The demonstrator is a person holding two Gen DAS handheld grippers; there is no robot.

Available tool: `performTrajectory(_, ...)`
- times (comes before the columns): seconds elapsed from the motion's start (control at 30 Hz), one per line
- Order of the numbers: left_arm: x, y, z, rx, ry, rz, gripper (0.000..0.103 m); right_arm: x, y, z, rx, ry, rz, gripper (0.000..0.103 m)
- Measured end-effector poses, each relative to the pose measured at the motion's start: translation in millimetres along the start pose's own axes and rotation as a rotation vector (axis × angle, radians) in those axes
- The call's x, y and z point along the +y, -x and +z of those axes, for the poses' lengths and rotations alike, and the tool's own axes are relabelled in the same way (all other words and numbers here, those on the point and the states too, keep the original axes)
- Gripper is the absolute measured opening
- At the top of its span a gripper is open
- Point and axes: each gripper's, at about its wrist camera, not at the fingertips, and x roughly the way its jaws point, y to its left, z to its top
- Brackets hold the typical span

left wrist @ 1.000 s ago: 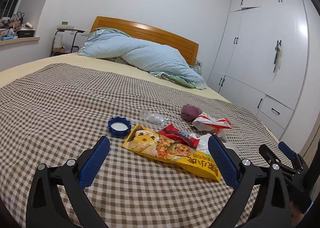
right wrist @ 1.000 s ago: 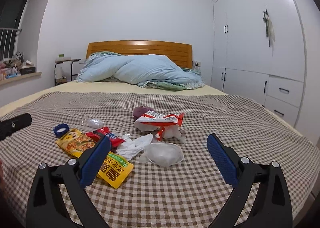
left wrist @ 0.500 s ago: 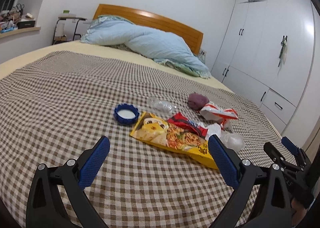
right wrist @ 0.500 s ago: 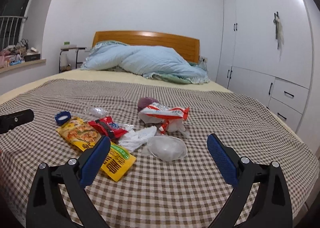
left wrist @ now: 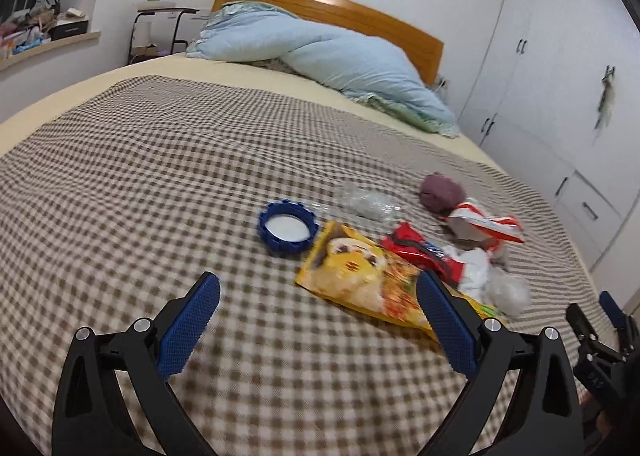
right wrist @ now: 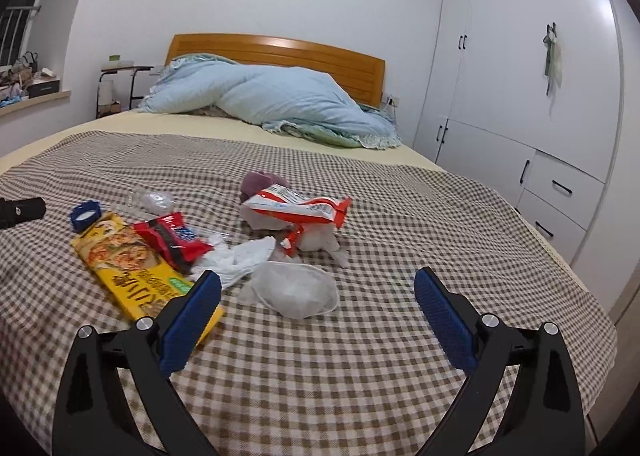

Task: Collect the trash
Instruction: 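Move both tools over the bed toward the blue bottle cap and plastic bag, then close the left tool on the blue bottle cap, then hold the blue cap with the left tool while the right tool grasps the clear plastic bag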

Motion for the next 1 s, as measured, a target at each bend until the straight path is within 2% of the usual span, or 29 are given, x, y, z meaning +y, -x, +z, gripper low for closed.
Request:
performTrajectory(0.23, 1.2, -23.7, 12.7, 0.015, -0.006, 0.038, 0.095, 0.9, -26.3, 5.1, 0.022, -0.004, 0.006, 0.093)
performTrajectory(0.47, -1.3, -52.4, 28.7, 0.028, -0.063, 0.134, 0.095, 3.8, -52.1, 11.6, 0.041, -0.01, 0.012, 0.093)
performTrajectory(0.57, -2.3, -66.8, 35.1, 0.057, -0.074, 0.164, 0.094, 4.4, -62.0, 14.4, 0.053, -0.01, 0.017, 0.093)
performTrajectory(0.7, -3.5, -90.7, 35.6, 0.12, -0.09, 0.194, 0.083, 4.3, -71.9, 14.9, 0.072, -0.01, 0.028, 0.093)
performTrajectory(0.83, 0.1, -111.3, 31.9, 0.2, -0.084, 0.187, 0.072, 2.0, -80.0, 15.9, 0.091, -0.026, 0.054, 0.093)
performTrajectory(0.87, 1.1, -113.3, 32.3, 0.206, -0.077, 0.182, 0.067, 1.9, -81.3, 15.9, 0.096, -0.031, 0.061, 0.093)
performTrajectory(0.9, 2.4, -113.5, 32.9, 0.204, -0.067, 0.183, 0.055, 1.7, -83.7, 16.1, 0.1, -0.036, 0.068, 0.093)
performTrajectory(0.93, 3.3, -113.1, 33.3, 0.201, -0.06, 0.181, 0.052, 1.3, -86.3, 16.0, 0.105, -0.043, 0.075, 0.093)
performTrajectory(1.0, 4.9, -113.0, 33.9, 0.198, -0.053, 0.171, 0.052, 1.6, -92.4, 15.6, 0.125, -0.05, 0.088, 0.093)
